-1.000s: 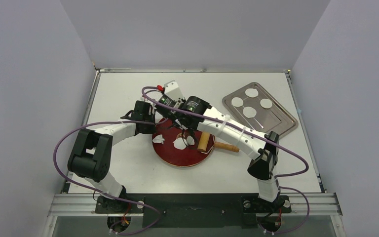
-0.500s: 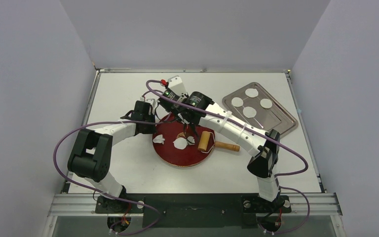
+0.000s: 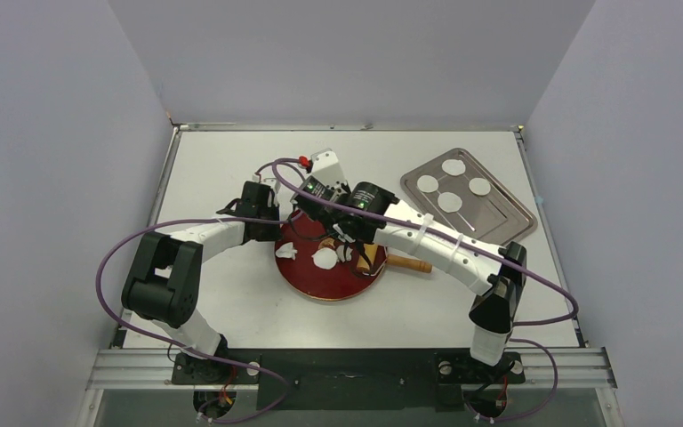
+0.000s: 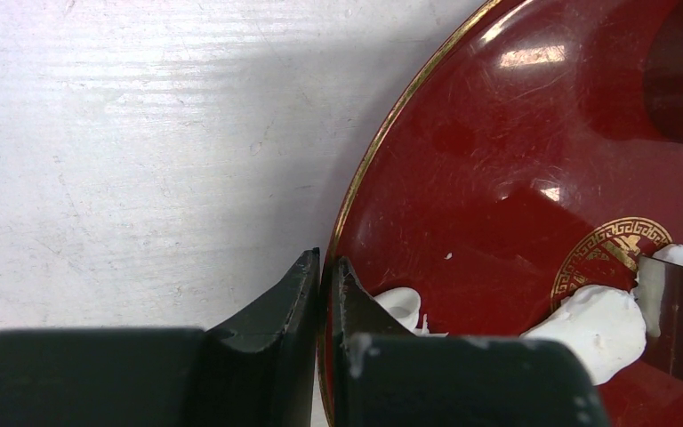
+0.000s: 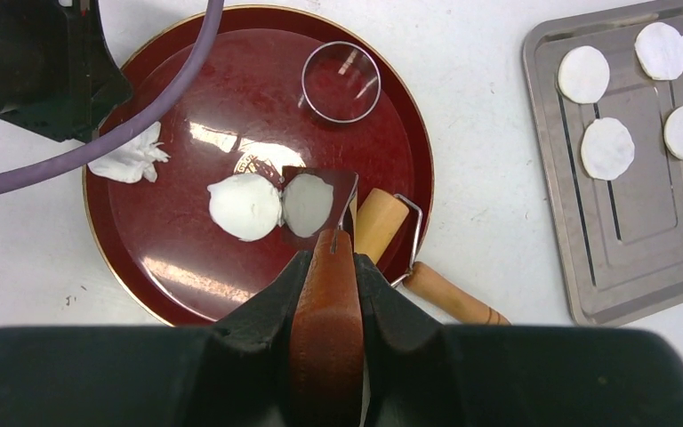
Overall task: Roll out the dumpling wrappers from the dough
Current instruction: Remove the dumpling wrapper from the work surface.
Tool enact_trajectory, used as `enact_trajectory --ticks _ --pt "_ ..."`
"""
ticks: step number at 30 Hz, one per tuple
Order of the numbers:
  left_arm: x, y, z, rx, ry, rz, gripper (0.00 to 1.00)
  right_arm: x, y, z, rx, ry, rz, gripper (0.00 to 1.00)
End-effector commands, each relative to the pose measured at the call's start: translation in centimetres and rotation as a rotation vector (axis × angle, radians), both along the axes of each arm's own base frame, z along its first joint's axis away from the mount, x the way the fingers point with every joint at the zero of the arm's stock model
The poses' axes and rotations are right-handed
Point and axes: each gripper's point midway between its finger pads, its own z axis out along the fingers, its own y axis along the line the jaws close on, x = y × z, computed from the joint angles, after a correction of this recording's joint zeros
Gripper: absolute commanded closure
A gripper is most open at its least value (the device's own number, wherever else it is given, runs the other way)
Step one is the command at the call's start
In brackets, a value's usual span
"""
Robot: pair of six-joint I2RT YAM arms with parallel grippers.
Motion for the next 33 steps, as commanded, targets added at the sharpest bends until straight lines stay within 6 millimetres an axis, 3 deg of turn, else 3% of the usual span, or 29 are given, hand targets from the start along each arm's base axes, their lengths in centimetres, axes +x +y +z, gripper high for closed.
enact_trajectory --ticks 1,7,14,25,30,33 --pt "0.5 0.3 -0.1 -0.009 -0.009 0.041 1.0 -1.7 -0.2 -3.2 -0.038 0.101 0.007 1.0" --pt "0.3 0.3 0.0 -0.009 -0.013 0.038 1.0 1.0 -0.6 -4.2 0.026 0.125 -0.039 1.0" --pt "0.3 0.2 0.2 -0.018 -0.017 0.036 1.0 2.1 -1.2 -6.2 0.156 0.228 -0.045 1.0" --pt "0.3 0.1 0.2 -0.023 -0.016 0.033 1.0 1.2 1.1 -8.5 0.314 0.291 0.09 1.0" --pt "0.3 0.1 0.3 -0.021 -0.022 0.033 1.0 0.0 1.4 -8.9 0.357 0.309 0.138 1.0" --pt "0.4 0.2 0.3 -0.02 -0.023 0.033 1.0 -0.9 0.5 -9.6 0.373 0.306 0.151 1.0"
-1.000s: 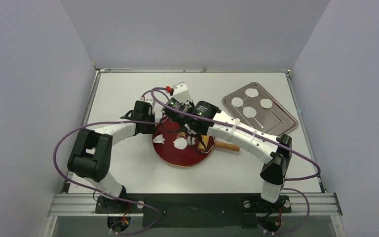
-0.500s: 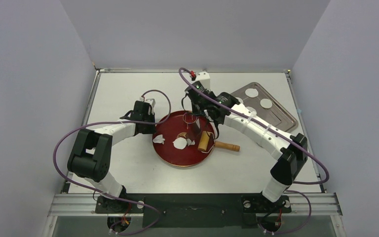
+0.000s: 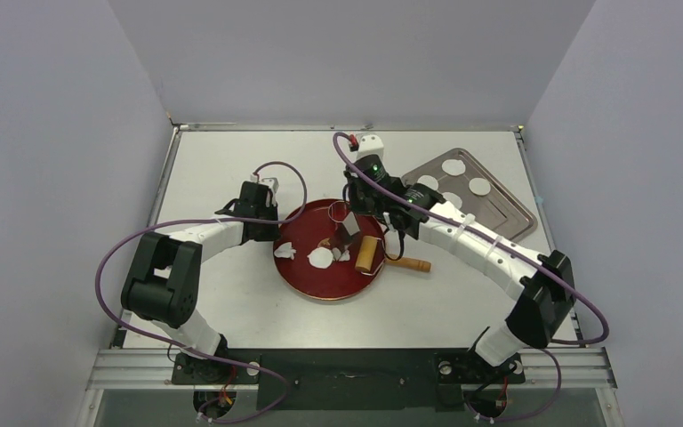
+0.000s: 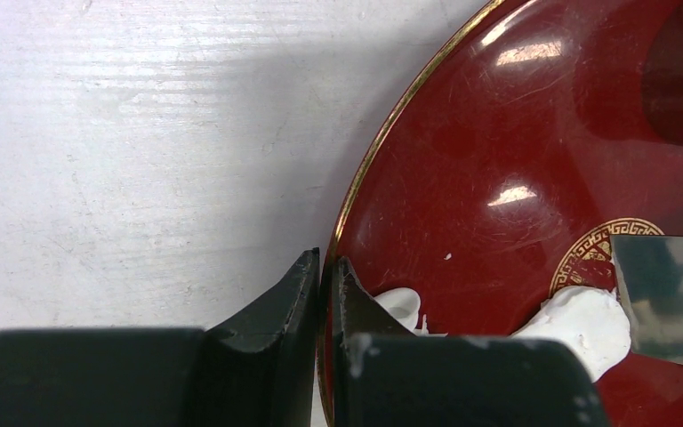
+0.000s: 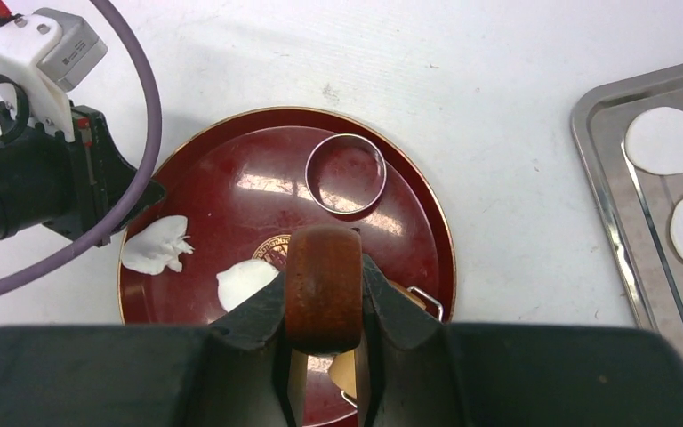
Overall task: Roll out the dumpling wrappers from the dough
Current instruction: Remove the dumpling wrapper from the work surface.
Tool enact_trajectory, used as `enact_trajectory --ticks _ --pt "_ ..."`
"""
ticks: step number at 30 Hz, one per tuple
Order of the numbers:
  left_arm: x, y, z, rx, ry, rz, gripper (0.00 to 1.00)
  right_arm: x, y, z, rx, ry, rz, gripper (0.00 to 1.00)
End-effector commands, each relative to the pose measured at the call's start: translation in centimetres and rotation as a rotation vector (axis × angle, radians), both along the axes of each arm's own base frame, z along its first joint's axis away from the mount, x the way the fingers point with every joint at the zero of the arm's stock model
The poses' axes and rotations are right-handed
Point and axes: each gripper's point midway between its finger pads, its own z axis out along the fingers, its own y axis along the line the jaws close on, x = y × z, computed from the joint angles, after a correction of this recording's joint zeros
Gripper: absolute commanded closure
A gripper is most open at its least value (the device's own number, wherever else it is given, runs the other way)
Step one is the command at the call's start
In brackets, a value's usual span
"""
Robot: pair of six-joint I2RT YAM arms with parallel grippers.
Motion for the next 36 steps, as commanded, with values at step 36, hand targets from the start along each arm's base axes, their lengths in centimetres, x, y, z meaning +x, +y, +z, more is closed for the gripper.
enact_trajectory --ticks 36 --pt "0.4 0.1 0.0 -0.026 0.001 0.041 1.0 -6.0 -0.8 -6.9 0.144 0.35 0.176 1.0"
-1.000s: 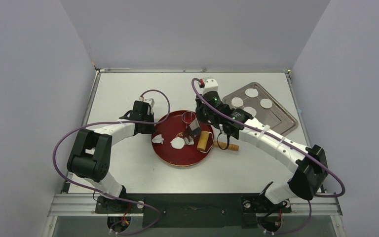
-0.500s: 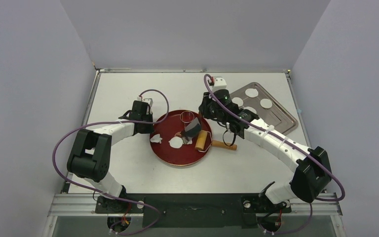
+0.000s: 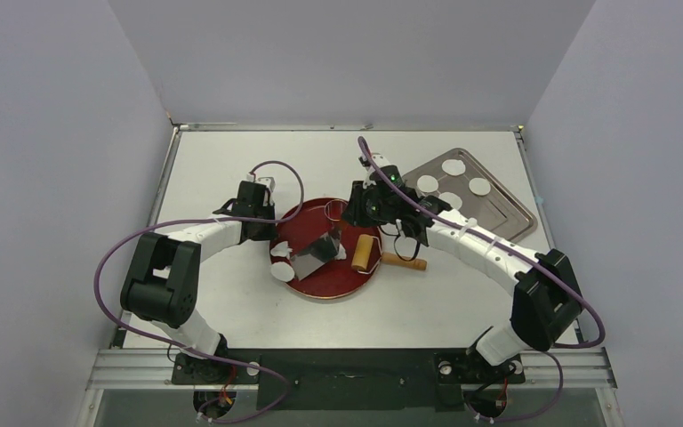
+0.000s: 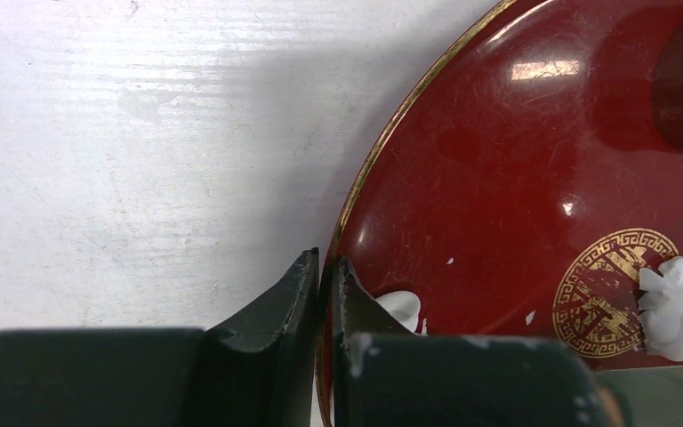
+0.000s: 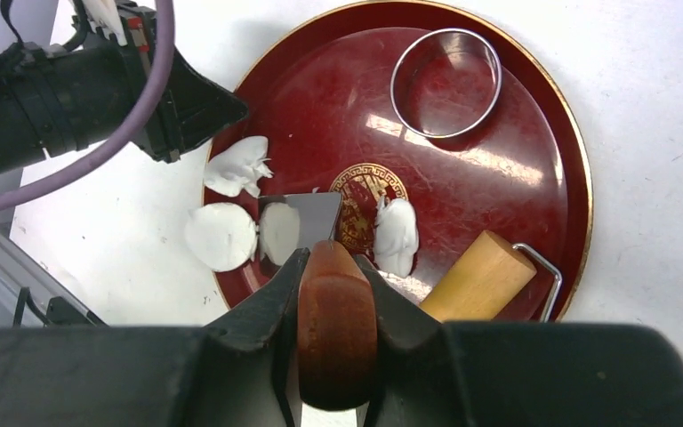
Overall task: Roll out the dumpling wrappers from the dough
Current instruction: Remove the dumpling wrapper from the work surface.
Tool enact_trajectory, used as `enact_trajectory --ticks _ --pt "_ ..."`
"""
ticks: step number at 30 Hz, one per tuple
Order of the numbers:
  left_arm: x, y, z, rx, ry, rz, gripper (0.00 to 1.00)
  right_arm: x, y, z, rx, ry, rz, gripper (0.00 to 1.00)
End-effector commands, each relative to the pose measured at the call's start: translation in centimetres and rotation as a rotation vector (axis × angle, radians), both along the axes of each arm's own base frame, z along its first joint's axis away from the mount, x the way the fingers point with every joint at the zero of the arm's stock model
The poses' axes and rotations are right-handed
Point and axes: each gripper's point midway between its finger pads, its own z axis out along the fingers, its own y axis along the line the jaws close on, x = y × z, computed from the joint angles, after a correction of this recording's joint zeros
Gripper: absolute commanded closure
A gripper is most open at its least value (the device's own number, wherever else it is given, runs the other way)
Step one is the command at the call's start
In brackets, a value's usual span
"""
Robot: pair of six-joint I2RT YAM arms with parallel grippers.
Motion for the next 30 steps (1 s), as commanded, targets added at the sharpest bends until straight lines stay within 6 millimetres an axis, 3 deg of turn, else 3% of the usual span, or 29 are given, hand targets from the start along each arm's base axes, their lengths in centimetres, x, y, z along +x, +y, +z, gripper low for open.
enact_trajectory --ticks 1,4,11,16,19,30 --pt "0.1 -1.0 0.0 -0.049 0.007 0.01 1.0 -3.2 -2.2 -0.9 -0.156 0.096 0.079 1.0" --pt "0.5 -1.1 0.3 -0.051 -0.002 0.0 1.0 -3.4 -2.4 -0.1 -0.157 0.091 0.09 1.0" --pt "1.0 -1.2 0.9 -0.052 -0.02 -0.023 1.0 -3.6 -2.7 -1.1 -0.165 0.106 0.078 1.0" --pt "1.2 -1.4 1.1 -0.059 -0.03 -0.039 1.0 -3.4 -3.1 -3.8 -0.158 0.174 0.071 1.0" --pt "1.1 -1.5 1.1 -0.073 -0.029 -0.041 1.0 -3.4 -4.8 -6.1 -0.166 0.204 0.044 1.0" --pt "0.9 -1.5 1.0 -0.094 -0.022 -0.043 1.0 -3.3 -6.2 -9.7 -0.024 0.365 -0.088 1.0"
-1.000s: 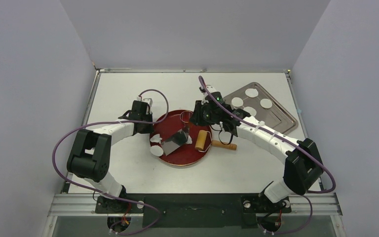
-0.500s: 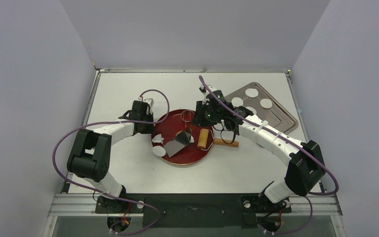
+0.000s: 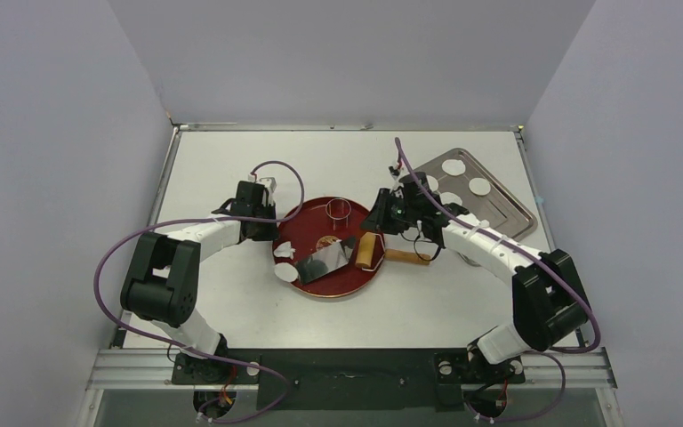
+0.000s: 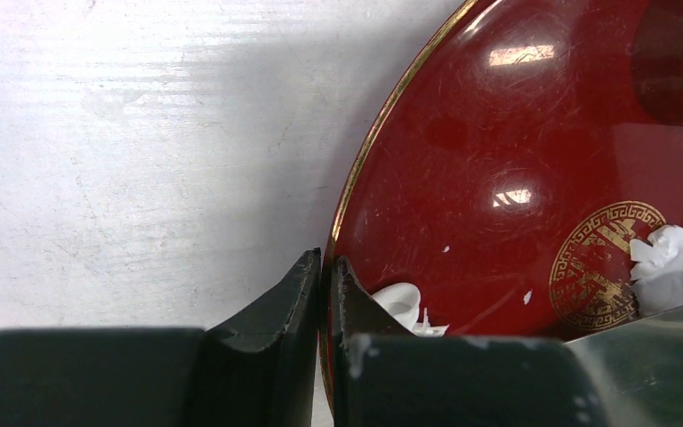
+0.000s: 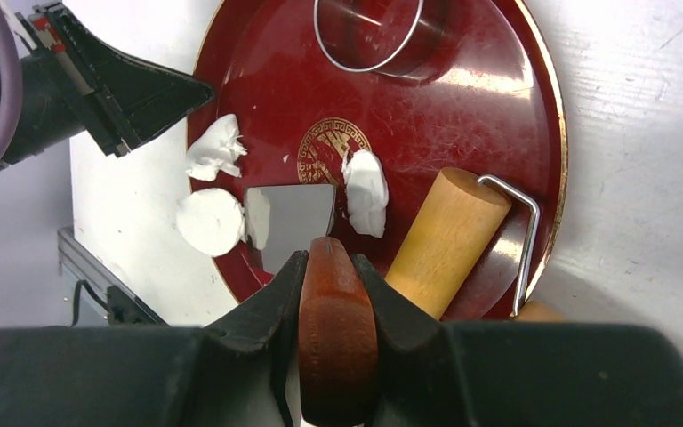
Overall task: Roll out the dumpling wrappers from the dough
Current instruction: Remove the dumpling wrapper from the work surface.
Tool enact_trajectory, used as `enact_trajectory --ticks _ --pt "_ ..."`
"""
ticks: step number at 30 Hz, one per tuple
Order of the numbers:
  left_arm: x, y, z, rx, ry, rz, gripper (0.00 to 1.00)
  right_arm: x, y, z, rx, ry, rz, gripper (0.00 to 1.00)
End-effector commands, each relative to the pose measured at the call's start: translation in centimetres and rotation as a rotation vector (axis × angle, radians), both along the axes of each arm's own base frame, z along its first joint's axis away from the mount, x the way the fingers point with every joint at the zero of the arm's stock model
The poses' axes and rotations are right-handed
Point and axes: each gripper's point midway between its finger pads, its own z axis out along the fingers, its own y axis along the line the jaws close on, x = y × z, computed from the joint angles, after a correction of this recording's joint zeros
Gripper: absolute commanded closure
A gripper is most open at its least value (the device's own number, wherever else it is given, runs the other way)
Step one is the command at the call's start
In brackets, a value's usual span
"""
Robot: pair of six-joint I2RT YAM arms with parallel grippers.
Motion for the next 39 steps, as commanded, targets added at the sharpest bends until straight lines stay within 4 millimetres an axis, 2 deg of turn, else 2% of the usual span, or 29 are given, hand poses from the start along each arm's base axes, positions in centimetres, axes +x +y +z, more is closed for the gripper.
enact_trajectory --ticks 1,6,11,17,22,23,27,29,32,34,38,39 --pt "1.2 -0.8 1.0 -0.043 -0.036 -0.005 1.0 -2.8 -1.8 -5.6 -0.124 0.174 -0.013 1.0" --pt "1.6 -0.7 1.4 -0.042 -0.048 -0.006 1.0 -1.8 -3.2 -4.5 -0.11 0.158 -0.104 1.0" --pt "1.7 -0.7 1.6 -0.045 -0.049 -0.011 1.0 -0.8 -4.1 -1.4 -0.123 0.075 -0.134 1.0" --pt "2.0 -1.4 2.2 -0.06 -0.053 -0.058 0.98 -0.7 -5.1 2.3 -0.187 -0.038 -0.128 1.0" --pt "3.0 -1.2 3.4 -0.035 -0.075 -0.082 0.89 -0.9 -3.4 6.2 -0.259 -0.199 -0.034 1.0" --pt "3.2 -1.2 3.7 -0.035 -0.081 -0.083 0.87 -1.1 -2.4 7.7 -0.257 -0.247 -0.005 1.0" --pt "4.0 -0.8 5.0 -0.045 -0.099 -0.085 0.79 -1.0 -1.0 12.9 -0.269 -0.429 0.079 1.0" --pt "4.4 -0.8 5.7 -0.057 -0.111 -0.088 0.76 -1.3 -0.3 14.6 -0.283 -0.501 0.135 1.0" --pt "4.9 -0.5 6.9 -0.087 -0.124 -0.083 0.74 -1.9 0.3 16.0 -0.355 -0.63 0.26 1.0" --pt "5.4 0.5 8.0 -0.109 -0.136 -0.065 0.73 -2.5 1.3 17.0 -0.395 -0.725 0.354 1.0" --pt "5.7 3.3 9.4 -0.126 -0.146 -0.012 0.73 -3.6 3.5 18.3 -0.444 -0.875 0.533 1.0" --pt "5.6 4.4 9.6 -0.127 -0.15 0.01 0.73 -4.4 4.6 18.7 -0.435 -0.908 0.581 1.0"
